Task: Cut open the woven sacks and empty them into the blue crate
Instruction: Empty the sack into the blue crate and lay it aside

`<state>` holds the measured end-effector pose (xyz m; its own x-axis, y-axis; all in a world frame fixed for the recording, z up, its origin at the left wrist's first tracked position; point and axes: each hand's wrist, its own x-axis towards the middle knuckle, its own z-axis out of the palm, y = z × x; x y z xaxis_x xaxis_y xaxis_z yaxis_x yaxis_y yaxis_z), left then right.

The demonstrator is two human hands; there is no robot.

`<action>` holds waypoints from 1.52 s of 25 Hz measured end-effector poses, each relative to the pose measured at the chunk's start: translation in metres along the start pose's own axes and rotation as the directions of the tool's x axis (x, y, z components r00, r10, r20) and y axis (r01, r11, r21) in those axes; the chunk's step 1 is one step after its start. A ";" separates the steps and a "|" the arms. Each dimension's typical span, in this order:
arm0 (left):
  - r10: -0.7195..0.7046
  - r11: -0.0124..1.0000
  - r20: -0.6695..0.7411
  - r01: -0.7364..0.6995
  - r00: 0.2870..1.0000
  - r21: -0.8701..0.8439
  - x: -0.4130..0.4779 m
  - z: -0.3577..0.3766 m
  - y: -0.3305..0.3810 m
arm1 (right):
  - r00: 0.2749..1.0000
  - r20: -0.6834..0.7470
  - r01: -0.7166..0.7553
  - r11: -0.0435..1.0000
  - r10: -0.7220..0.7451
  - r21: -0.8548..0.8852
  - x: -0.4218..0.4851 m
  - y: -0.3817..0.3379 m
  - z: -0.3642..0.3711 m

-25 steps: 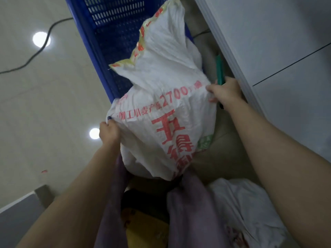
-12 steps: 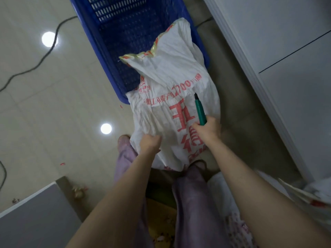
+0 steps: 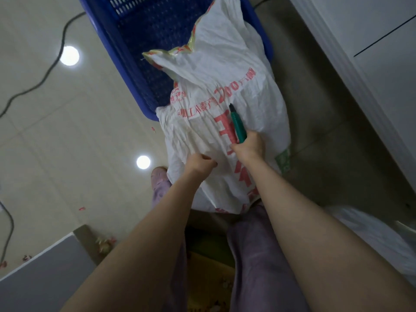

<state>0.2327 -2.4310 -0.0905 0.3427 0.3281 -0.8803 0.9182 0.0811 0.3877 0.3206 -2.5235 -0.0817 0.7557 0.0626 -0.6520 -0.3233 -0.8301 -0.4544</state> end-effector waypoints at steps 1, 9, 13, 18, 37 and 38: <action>0.001 1.000 0.004 -0.001 1.000 0.002 -0.002 -0.002 -0.004 | 1.000 0.001 -0.012 0.999 0.012 0.031 -0.002 0.000 0.002; 0.058 0.996 0.031 -0.060 0.998 0.073 -0.028 0.010 -0.008 | 0.994 0.083 0.041 0.961 -0.066 0.272 -0.035 -0.029 -0.031; 0.144 0.971 0.002 -0.142 0.990 0.193 -0.043 0.011 0.013 | 0.980 0.069 0.151 0.926 -0.186 0.345 -0.044 -0.070 -0.049; 0.233 0.945 -0.041 -0.216 0.972 0.247 -0.048 -0.004 0.034 | 0.975 0.031 0.195 0.910 -0.221 0.366 -0.040 -0.097 -0.060; 0.206 0.890 -0.143 -0.246 0.968 -0.383 -0.066 -0.058 0.078 | 0.965 -0.080 0.258 0.957 -0.249 0.133 -0.054 -0.012 -0.032; 0.213 0.886 -0.185 -0.269 0.959 -0.378 -0.065 -0.059 0.078 | 0.966 -0.062 0.257 0.958 -0.251 0.126 -0.053 -0.013 -0.034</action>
<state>0.2701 -2.3906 0.0125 0.4872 0.5066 -0.7114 0.6461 0.3390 0.6838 0.3039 -2.5351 -0.0206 0.8464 0.2346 -0.4781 -0.1873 -0.7093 -0.6795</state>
